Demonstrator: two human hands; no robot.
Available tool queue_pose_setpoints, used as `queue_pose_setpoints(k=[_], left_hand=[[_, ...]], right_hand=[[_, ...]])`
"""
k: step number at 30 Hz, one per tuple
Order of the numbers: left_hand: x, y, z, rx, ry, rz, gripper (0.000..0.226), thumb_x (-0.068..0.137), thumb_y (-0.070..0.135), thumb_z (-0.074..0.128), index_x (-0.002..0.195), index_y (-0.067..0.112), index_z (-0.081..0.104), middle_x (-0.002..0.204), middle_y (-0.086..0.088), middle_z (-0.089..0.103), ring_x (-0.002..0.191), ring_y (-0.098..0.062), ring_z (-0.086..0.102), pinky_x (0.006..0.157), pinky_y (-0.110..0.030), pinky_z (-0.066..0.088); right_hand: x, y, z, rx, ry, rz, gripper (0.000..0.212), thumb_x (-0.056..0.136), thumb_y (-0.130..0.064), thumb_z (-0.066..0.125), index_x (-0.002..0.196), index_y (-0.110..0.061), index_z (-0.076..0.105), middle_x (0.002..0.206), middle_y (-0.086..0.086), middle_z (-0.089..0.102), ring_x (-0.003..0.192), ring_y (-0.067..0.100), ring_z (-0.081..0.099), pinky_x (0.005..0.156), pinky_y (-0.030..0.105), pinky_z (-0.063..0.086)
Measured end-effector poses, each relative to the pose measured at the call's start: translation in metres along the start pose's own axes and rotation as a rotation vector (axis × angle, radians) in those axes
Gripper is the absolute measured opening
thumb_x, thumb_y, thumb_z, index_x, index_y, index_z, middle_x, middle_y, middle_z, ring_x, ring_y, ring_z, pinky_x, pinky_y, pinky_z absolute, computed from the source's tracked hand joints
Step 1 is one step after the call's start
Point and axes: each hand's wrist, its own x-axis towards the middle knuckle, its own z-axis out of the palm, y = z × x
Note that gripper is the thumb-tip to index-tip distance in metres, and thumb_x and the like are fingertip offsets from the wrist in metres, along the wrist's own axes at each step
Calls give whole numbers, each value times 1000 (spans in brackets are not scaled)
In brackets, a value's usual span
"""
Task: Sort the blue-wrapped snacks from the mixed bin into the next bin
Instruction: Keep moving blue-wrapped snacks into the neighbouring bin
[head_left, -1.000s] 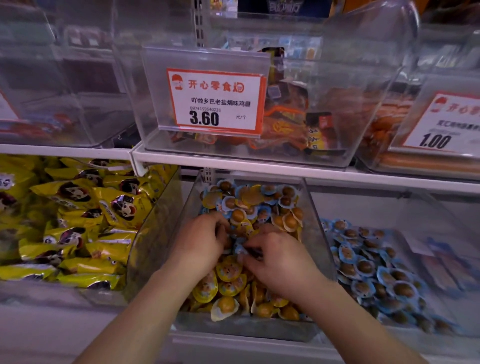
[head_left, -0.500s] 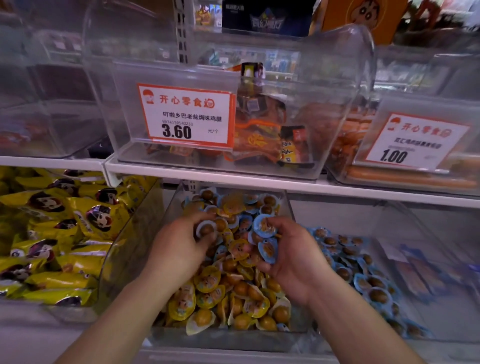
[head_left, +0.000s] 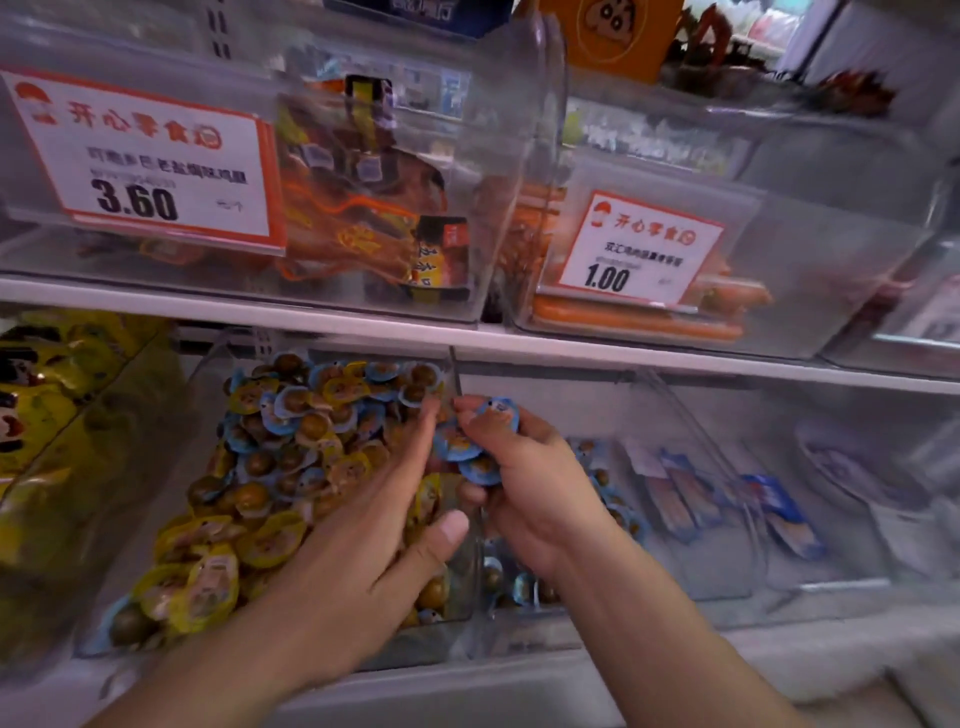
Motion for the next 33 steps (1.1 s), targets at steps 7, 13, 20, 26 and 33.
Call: queue_pose_setpoints(k=[7,13,20,26,33], left_hand=[[5,-20,-32,247,200,-22,37,100,54,39,130,43,58,135,31,48,130,3,43,109,-36,39],[-12,-36,-52,480,171,-35,40,98,53,36,130,40,56,123,23,57,116,-10,54,93,-34,45],[-58,-45,-97,468,464,-51,31,94,24,50,119,19,67,122,11,59,113,-7,55,96,-18,39],[-92,-59,-110,361,453,-173,28,96,16,53,120,22,67,128,15,51,117,19,41,94,0,28],[-104,-66,-118,259,323,-273,29,97,23,56,124,30,63,136,20,44,121,3,47,100,-27,44]], right_hand=[[43,-9,-103,-549,392,-53,25,97,-18,60,118,-9,69,114,14,71,102,28,66,91,42,55],[45,-10,-147,-614,581,-103,25,96,-8,51,109,-11,73,104,9,75,101,20,69,86,28,51],[-4,2,-11,-936,118,-710,21,90,-28,53,100,-29,72,92,-16,72,87,-2,66,74,12,50],[-24,80,79,-1372,-661,-521,46,97,-44,56,141,-28,54,137,2,53,128,21,49,110,35,37],[19,96,95,-1519,-739,-506,60,81,-68,61,135,-42,56,134,-5,45,127,20,38,110,40,36]])
